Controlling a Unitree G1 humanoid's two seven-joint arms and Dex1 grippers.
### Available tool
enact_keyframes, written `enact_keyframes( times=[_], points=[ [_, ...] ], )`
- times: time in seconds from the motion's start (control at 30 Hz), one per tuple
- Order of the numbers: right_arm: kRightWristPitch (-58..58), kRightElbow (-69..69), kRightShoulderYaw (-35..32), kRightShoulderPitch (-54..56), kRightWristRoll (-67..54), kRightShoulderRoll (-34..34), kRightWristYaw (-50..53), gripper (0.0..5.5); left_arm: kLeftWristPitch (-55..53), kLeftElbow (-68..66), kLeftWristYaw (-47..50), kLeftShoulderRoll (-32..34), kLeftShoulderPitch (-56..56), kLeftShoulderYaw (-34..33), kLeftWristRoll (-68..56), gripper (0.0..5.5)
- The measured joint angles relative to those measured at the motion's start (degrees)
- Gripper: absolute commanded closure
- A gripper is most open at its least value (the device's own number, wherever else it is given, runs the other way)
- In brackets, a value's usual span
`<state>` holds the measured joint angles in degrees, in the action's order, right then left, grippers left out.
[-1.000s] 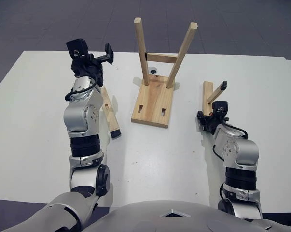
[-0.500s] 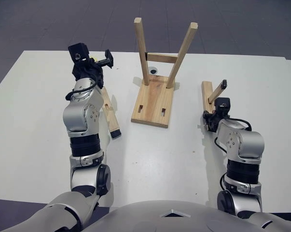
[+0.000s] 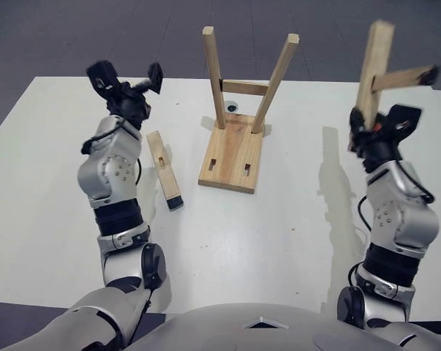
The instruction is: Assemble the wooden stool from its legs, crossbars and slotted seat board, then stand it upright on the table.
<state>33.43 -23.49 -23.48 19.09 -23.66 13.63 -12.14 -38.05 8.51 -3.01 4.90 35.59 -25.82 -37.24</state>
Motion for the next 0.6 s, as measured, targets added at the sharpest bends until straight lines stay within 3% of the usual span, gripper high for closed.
enact_keyframes(
  times=[0.13,0.3,0.6],
  points=[
    [-3.8,-2.3,2.6,3.8,-4.9,3.5,-8.7,3.45,-8.1,5.8,-7.6,1.0,3.6,-0.3,-20.2,0.1],
    [-6.4,-4.4,8.0,4.0,-6.0,6.7,-15.0,3.45,-16.0,4.9,-4.7,1.1,12.1,3.1,-39.7,0.1],
    [-12.2,-6.0,18.5,-1.7,-0.2,7.6,-18.6,3.45,-14.3,-1.9,6.3,1.0,15.5,5.4,-48.5,0.1]
  ],
)
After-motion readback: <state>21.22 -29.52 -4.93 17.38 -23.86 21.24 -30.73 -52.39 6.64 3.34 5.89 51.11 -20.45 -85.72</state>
